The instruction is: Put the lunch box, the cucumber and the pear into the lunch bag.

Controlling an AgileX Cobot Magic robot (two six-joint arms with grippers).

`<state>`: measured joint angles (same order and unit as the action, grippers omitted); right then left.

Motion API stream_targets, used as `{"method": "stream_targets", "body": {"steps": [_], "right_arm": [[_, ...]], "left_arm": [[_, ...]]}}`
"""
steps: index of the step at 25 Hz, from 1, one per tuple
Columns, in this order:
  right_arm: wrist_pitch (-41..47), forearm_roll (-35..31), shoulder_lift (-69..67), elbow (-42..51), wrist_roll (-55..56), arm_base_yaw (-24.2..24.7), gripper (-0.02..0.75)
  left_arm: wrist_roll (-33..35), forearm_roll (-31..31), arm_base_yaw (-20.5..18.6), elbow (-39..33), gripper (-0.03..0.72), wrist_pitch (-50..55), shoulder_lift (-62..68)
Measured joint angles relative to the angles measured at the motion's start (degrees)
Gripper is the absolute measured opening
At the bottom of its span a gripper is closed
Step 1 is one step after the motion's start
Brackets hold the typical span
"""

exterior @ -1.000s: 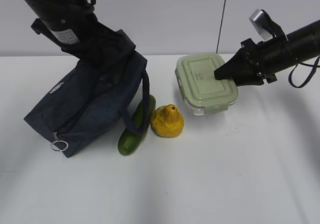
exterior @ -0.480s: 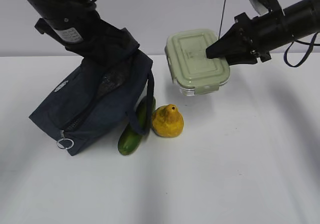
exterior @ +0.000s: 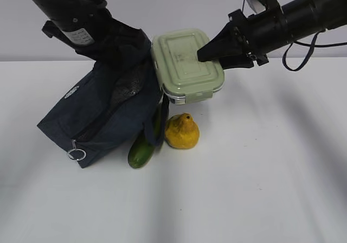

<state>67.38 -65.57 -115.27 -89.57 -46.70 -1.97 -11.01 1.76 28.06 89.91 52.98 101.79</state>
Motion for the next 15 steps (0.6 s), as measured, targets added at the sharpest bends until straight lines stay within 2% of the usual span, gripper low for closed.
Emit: {"method": "stream_targets", "body": {"steps": [5, 15], "right_arm": [[0.1, -0.5, 0.0, -1.3, 1.3, -1.9, 0.327], [0.2, 0.0, 0.0, -1.6, 2.0, -2.0, 0.327]], "left_arm": [[0.0, -1.8, 0.0, 0.0, 0.000, -0.9, 0.1], [-0.5, -4.7, 0.0, 0.0, 0.000, -2.6, 0.1]]}}
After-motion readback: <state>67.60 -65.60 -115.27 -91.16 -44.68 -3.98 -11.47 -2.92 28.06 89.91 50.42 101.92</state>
